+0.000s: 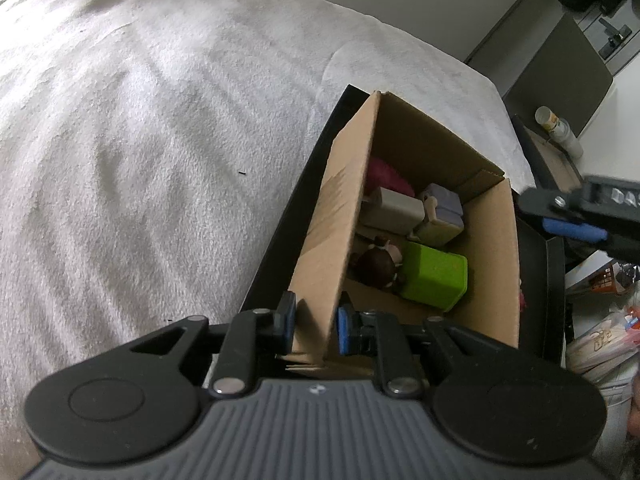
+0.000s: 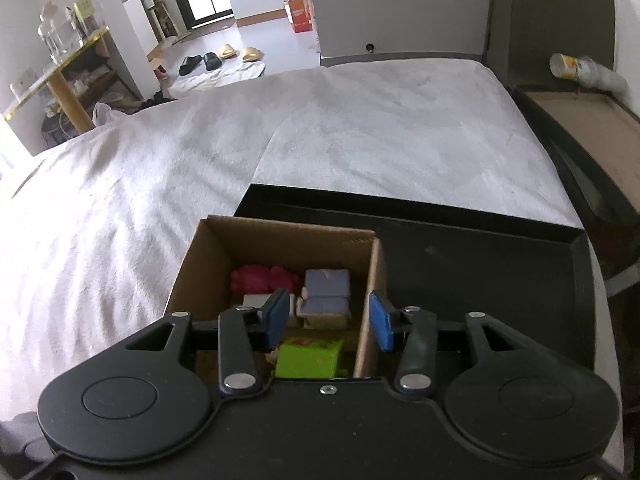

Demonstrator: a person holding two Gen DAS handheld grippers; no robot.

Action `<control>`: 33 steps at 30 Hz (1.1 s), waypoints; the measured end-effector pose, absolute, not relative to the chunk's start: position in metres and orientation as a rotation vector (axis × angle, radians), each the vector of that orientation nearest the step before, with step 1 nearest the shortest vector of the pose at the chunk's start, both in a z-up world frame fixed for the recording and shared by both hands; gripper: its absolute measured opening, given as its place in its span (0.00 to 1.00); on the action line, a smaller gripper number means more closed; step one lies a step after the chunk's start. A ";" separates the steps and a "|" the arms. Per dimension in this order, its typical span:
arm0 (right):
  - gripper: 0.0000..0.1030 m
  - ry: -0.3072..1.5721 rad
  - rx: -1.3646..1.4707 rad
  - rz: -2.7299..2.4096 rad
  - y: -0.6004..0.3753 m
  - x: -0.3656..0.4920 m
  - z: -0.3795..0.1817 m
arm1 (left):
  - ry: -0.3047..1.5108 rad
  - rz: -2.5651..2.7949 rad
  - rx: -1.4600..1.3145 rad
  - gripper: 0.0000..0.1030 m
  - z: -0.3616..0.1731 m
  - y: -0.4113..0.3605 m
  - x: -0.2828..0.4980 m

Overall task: Organize rigid objects
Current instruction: 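Move the right gripper back over the tray to the red figure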

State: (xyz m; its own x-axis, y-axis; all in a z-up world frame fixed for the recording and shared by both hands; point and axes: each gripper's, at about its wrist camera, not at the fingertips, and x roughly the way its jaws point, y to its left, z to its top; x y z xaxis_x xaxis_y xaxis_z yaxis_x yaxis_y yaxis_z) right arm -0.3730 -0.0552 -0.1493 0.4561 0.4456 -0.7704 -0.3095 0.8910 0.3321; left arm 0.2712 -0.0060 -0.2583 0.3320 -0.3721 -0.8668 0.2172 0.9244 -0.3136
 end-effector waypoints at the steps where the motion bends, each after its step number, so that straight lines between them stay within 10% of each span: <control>1: 0.44 1.001 0.160 0.473 -0.061 -0.374 -0.149 | 1.167 -0.387 -0.149 0.18 -0.257 -0.007 0.271; 33: 0.56 1.114 0.219 0.351 -0.156 -0.381 -0.220 | 1.121 -0.369 -0.140 0.15 -0.249 -0.009 0.265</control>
State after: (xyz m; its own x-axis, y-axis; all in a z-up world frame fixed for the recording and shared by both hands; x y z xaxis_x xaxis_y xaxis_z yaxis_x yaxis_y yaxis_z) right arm -0.3815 -0.1556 -0.2199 0.3946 0.3823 -0.8355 -0.1661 0.9240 0.3444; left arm 0.2651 -0.0086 -0.2487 0.3817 -0.3577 -0.8523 0.2186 0.9308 -0.2928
